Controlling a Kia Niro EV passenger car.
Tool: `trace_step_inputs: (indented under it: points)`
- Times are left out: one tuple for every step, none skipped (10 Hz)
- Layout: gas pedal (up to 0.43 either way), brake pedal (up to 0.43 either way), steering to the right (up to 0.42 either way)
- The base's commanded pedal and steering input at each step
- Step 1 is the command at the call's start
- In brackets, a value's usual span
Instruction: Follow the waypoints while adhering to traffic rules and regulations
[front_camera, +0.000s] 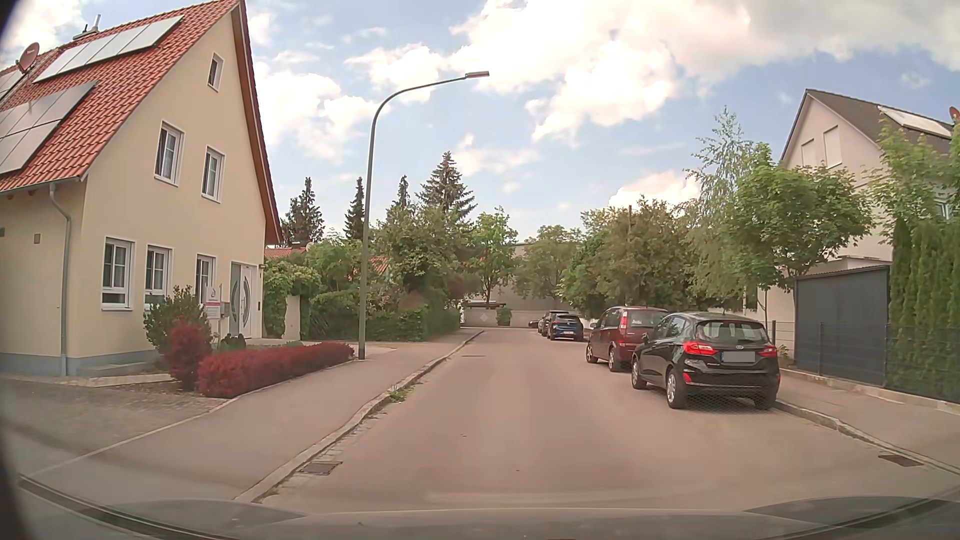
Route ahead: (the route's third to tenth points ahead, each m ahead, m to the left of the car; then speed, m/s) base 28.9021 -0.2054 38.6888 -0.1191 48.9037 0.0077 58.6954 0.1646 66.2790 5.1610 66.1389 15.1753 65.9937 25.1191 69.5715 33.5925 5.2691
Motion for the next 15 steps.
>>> trace_step_inputs:
  points:
    - [0.138, 0.018, 0.003]
    - [0.138, 0.018, 0.002]
    - [0.138, 0.018, 0.002]
    - [0.138, 0.018, 0.001]
    - [0.138, 0.018, -0.006]
    - [0.138, 0.018, -0.012]
    - [0.13, 0.018, -0.014]
    - [0.13, 0.018, -0.015]
    - [0.118, 0.018, -0.015]
    - [0.118, 0.018, -0.016]
    - [0.118, 0.018, -0.016]
    - [0.087, 0.018, -0.014]
    - [0.079, 0.018, -0.01]
    - [0.079, 0.018, -0.01]
    - [0.079, 0.018, -0.01]
